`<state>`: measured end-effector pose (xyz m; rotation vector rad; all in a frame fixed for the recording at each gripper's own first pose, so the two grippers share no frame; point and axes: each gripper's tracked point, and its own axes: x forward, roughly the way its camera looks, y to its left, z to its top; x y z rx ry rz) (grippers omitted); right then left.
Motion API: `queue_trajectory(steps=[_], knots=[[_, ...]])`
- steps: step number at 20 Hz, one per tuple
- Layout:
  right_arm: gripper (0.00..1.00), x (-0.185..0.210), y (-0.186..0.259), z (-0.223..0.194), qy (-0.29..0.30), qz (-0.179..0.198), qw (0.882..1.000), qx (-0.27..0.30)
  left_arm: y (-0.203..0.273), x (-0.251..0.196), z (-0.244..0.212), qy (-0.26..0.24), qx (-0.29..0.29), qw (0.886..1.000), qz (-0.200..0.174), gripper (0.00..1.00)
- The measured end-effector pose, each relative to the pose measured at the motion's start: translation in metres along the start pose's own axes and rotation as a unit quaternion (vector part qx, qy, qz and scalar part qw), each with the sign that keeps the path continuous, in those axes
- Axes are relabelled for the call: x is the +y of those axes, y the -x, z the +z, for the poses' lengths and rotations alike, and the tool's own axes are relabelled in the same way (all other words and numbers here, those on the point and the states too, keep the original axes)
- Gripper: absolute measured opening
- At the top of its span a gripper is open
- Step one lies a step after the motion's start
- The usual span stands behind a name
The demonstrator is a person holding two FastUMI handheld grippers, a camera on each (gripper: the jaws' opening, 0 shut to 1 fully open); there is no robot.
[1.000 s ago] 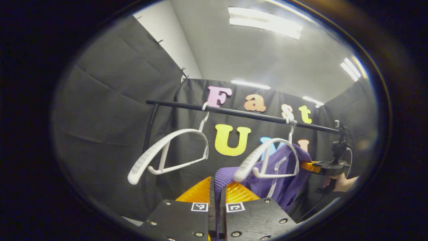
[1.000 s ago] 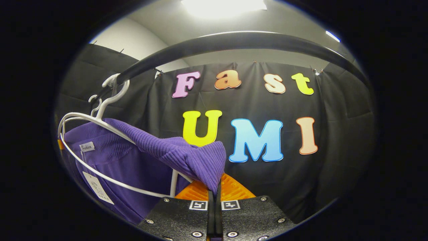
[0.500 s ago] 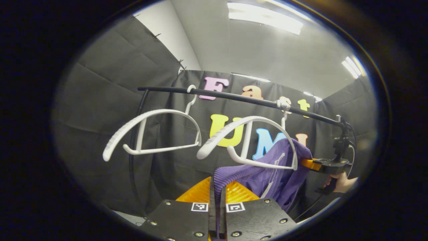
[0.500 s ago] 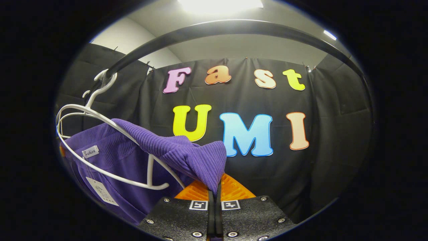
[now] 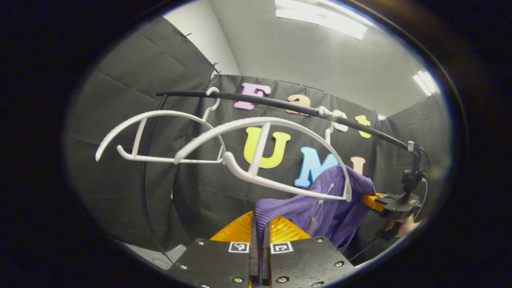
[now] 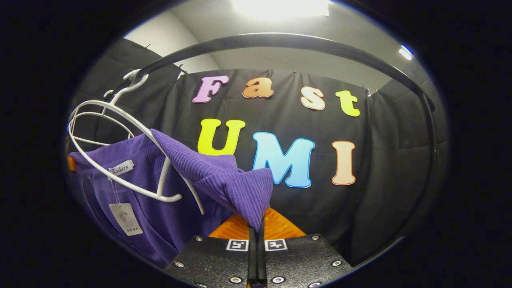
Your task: Grasp the clothes on the hanger with both hands and then place them into the laundry hamper below.
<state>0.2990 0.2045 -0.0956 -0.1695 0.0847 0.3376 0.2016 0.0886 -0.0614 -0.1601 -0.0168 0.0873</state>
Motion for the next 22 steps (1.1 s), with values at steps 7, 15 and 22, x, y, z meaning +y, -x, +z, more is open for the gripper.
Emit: queue_trajectory(steps=[7, 15, 22], knots=[[0.00, -0.034, 0.001, -0.044, -0.034, -0.012, 0.999, 0.039, -0.020, -0.048, -0.022, 0.005, 0.019, 1.000, -0.006, 0.04], [0.00, -0.061, 0.065, -0.083, -0.040, -0.007, 0.996, 0.074, -0.007, -0.097, -0.055, -0.005, 0.055, 0.998, -0.032, 0.04], [0.00, -0.038, 0.130, -0.066, -0.049, 0.014, 0.997, 0.060, 0.057, -0.097, -0.080, 0.000, 0.093, 0.994, -0.061, 0.00]])
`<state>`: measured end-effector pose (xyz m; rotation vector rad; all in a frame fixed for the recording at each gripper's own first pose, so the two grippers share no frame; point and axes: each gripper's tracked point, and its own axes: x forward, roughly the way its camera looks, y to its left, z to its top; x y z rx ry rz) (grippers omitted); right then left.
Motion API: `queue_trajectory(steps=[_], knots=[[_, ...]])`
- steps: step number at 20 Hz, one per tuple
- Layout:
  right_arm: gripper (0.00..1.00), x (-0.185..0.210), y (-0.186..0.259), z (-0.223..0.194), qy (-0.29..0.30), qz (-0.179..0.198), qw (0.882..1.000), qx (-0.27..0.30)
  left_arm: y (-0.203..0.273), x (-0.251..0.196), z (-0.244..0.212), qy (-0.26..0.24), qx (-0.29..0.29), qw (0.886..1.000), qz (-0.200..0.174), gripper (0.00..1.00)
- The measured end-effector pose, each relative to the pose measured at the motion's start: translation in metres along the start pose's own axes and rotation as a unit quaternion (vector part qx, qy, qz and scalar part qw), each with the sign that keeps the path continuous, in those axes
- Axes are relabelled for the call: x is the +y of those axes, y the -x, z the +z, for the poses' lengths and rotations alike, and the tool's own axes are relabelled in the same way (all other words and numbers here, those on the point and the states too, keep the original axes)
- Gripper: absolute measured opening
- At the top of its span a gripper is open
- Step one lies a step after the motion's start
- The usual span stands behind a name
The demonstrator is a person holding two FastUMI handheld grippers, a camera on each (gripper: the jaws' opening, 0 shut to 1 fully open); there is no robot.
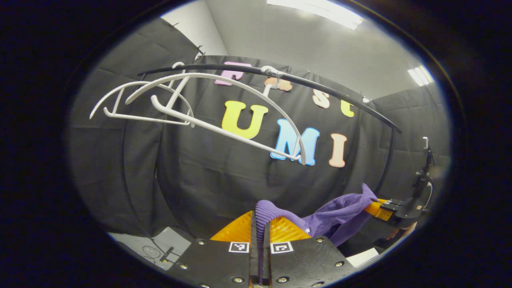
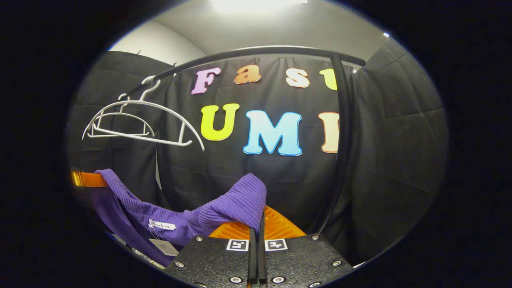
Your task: Grasp the clothes on the hanger with both hands and then place them into the laundry hamper below.
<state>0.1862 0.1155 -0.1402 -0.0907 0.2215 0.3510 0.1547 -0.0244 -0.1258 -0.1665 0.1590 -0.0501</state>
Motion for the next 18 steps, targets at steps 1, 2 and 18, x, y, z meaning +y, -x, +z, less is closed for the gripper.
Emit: queue_trajectory(steps=[1, 2, 18], knots=[[0.00, 0.007, 0.008, -0.004, -0.002, 0.000, 1.000, 0.007, 0.009, 0.003, -0.001, 0.001, 0.003, 1.000, -0.005, 0.04], [0.00, 0.015, 0.017, -0.006, -0.005, -0.001, 1.000, 0.015, 0.020, 0.006, -0.002, 0.001, 0.003, 1.000, -0.012, 0.00], [0.01, 0.166, 0.167, -0.122, -0.100, -0.033, 0.981, 0.164, 0.138, 0.103, -0.107, -0.018, 0.101, 0.991, -0.082, 0.04]])
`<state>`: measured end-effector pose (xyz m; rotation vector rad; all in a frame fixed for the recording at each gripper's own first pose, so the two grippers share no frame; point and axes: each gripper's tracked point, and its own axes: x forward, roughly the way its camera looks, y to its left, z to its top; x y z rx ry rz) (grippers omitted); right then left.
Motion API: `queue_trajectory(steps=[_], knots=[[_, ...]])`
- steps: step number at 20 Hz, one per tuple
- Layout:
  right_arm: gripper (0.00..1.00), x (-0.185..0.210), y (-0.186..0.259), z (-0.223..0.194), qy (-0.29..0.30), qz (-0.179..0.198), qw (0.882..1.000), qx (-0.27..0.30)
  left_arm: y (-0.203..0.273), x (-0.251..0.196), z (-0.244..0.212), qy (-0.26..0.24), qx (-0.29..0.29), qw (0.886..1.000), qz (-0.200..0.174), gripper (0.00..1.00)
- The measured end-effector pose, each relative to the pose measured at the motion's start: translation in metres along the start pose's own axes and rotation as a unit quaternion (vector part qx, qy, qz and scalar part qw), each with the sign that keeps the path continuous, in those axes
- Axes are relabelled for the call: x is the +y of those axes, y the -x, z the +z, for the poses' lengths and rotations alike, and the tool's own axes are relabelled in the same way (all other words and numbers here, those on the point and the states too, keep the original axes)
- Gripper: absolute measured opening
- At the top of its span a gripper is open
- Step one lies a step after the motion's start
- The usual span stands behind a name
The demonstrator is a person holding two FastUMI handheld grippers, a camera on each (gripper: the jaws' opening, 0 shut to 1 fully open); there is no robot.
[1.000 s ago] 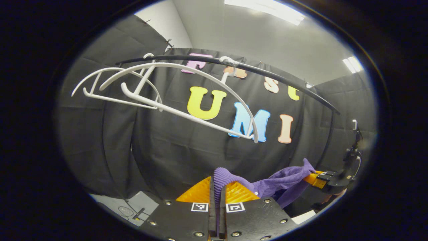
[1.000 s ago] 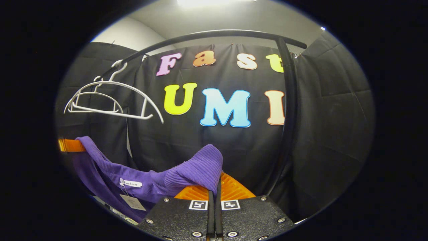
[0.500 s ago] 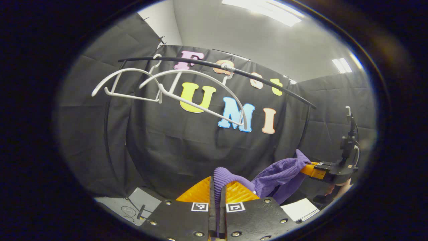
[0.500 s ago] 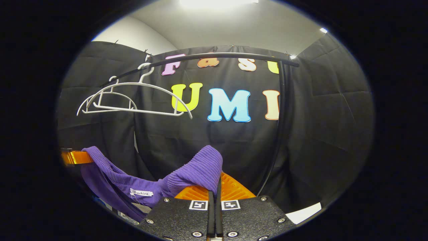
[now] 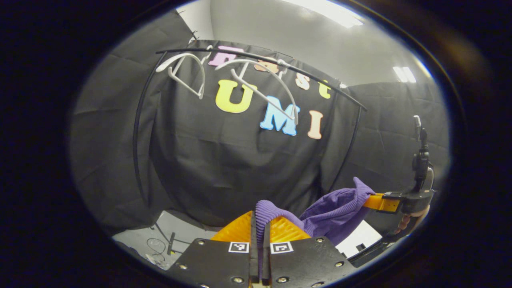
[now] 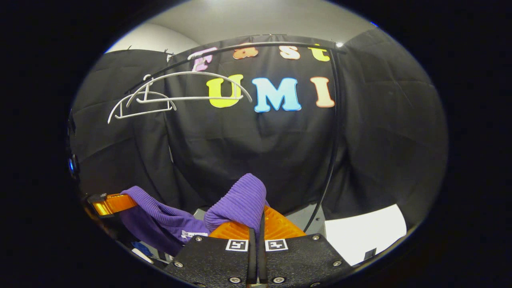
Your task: Grasp the clothes on the hanger with both hands and then place them into the laundry hamper below.
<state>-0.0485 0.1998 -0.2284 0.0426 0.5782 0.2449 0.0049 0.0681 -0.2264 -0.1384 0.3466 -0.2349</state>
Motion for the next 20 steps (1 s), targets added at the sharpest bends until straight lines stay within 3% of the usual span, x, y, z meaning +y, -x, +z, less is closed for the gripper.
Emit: queue_trajectory(steps=[3, 5, 10, 20], knots=[[0.01, 0.006, -0.008, -0.050, -0.018, -0.001, 0.997, 0.078, -0.013, 0.010, -0.031, -0.017, 0.034, 0.999, 0.003, 0.04], [0.01, 0.008, -0.012, -0.072, -0.022, -0.005, 0.995, 0.101, -0.019, 0.012, -0.054, -0.012, 0.060, 0.998, 0.004, 0.08], [0.02, 0.007, -0.020, -0.124, -0.046, -0.011, 0.987, 0.155, -0.025, 0.017, -0.117, -0.025, 0.124, 0.992, -0.001, 0.04], [0.04, -0.015, -0.029, -0.134, -0.084, -0.035, 0.980, 0.179, -0.036, 0.015, -0.134, -0.029, 0.161, 0.987, 0.008, 0.04]])
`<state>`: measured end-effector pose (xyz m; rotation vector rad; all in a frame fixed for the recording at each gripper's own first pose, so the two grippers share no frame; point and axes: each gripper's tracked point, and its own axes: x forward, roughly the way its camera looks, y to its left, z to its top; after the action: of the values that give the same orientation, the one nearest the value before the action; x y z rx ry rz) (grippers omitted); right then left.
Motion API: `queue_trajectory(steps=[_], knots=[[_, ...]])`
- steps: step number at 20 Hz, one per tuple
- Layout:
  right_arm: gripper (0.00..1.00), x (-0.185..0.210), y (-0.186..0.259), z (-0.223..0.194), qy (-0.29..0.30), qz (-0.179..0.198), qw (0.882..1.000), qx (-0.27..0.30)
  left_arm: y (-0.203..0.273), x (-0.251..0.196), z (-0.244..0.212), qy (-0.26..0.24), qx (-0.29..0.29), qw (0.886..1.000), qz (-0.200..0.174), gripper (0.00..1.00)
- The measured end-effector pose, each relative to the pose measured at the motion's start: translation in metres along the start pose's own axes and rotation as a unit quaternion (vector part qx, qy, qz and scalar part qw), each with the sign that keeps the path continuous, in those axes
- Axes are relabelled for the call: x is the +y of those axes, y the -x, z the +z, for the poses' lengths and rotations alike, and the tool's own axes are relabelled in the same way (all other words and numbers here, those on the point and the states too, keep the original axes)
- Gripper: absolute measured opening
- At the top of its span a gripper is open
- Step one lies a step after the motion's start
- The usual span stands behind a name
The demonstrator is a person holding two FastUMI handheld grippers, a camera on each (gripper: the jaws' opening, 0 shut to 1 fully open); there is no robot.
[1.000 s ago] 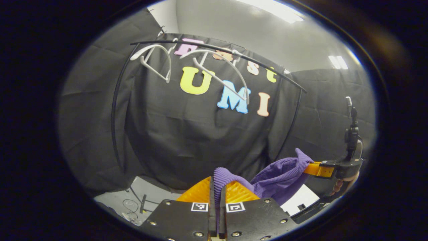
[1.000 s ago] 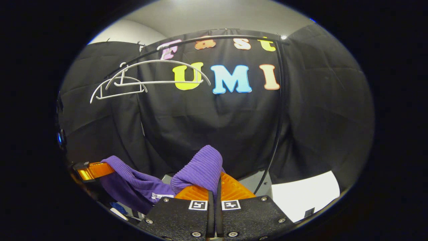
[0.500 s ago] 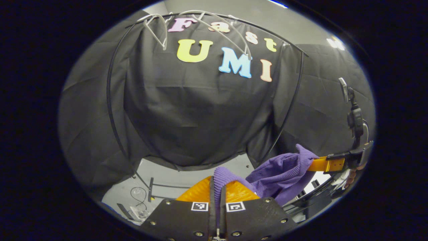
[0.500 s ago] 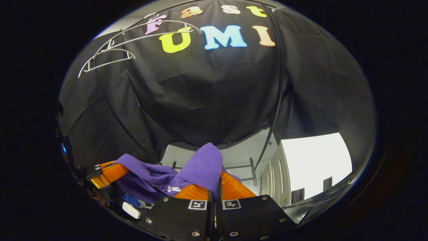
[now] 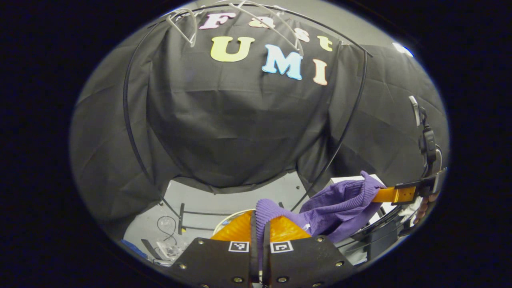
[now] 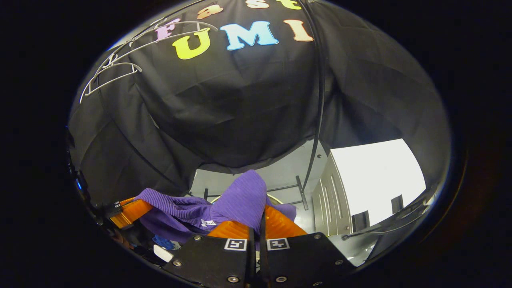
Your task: Grasp the clothes on the hanger with both hands and then place them into the laundry hamper below.
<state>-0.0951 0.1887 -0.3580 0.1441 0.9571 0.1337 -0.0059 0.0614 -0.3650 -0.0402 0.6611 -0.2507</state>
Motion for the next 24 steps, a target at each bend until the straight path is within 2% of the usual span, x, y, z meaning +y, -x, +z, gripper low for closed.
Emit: queue_trajectory(steps=[4, 5, 6, 7, 8, 12, 13, 14, 15, 16, 17, 19, 21, 22, 23, 24], knots=[[0.05, 0.000, -0.004, -0.002, 0.006, -0.007, 1.000, 0.014, -0.003, 0.002, -0.012, -0.001, 0.013, 1.000, 0.006, 0.05], [0.06, 0.001, -0.004, -0.005, 0.010, -0.008, 1.000, 0.021, -0.011, 0.014, -0.013, 0.000, 0.017, 1.000, 0.007, 0.09], [0.06, 0.001, -0.003, -0.006, 0.014, -0.008, 1.000, 0.027, -0.014, 0.015, -0.015, 0.003, 0.018, 1.000, 0.008, 0.04], [0.06, 0.001, -0.003, -0.006, 0.018, -0.007, 0.999, 0.030, -0.016, 0.017, -0.015, 0.006, 0.019, 1.000, 0.011, 0.09], [0.07, 0.000, -0.002, -0.007, 0.021, -0.009, 0.999, 0.036, -0.016, 0.022, -0.018, 0.011, 0.020, 1.000, 0.016, 0.04], [0.11, 0.006, -0.001, -0.007, -0.023, 0.008, 0.998, 0.061, -0.014, 0.032, -0.023, 0.025, 0.026, 0.999, 0.033, 0.07], [0.21, 0.006, 0.001, -0.006, -0.024, 0.014, 0.998, 0.062, -0.011, 0.037, -0.025, 0.025, 0.033, 0.998, 0.042, 0.07], [0.27, 0.003, 0.002, -0.005, -0.016, 0.019, 0.998, 0.063, -0.006, 0.040, -0.029, 0.028, 0.040, 0.998, 0.046, 0.09], [0.39, 0.003, 0.005, -0.009, -0.008, 0.023, 0.998, 0.063, 0.001, 0.039, -0.034, 0.034, 0.045, 0.997, 0.045, 0.15], [0.52, 0.001, 0.008, -0.009, 0.000, 0.027, 0.998, 0.061, 0.010, 0.025, -0.033, 0.039, 0.045, 0.997, 0.047, 0.35], [0.77, -0.004, 0.011, -0.009, 0.004, 0.028, 0.998, 0.055, 0.006, 0.038, -0.027, 0.039, 0.042, 0.997, 0.057, 0.55], [0.95, -0.013, 0.018, -0.002, 0.010, 0.040, 0.998, 0.041, 0.021, 0.041, -0.019, 0.023, 0.030, 0.995, 0.091, 0.96], [0.96, -0.025, 0.025, 0.012, 0.017, 0.055, 0.998, 0.019, 0.042, 0.036, -0.001, 0.011, 0.007, 0.992, 0.127, 0.92], [0.96, -0.035, 0.031, 0.023, 0.029, 0.062, 0.998, 0.005, 0.052, 0.029, 0.008, 0.016, -0.005, 0.990, 0.140, 0.95], [0.95, -0.048, 0.038, 0.036, 0.049, 0.067, 0.996, -0.010, 0.060, 0.019, 0.016, 0.025, -0.016, 0.988, 0.154, 0.91], [0.95, -0.061, 0.046, 0.045, 0.069, 0.067, 0.995, -0.024, 0.070, 0.007, 0.019, 0.034, -0.025, 0.984, 0.173, 0.96]])
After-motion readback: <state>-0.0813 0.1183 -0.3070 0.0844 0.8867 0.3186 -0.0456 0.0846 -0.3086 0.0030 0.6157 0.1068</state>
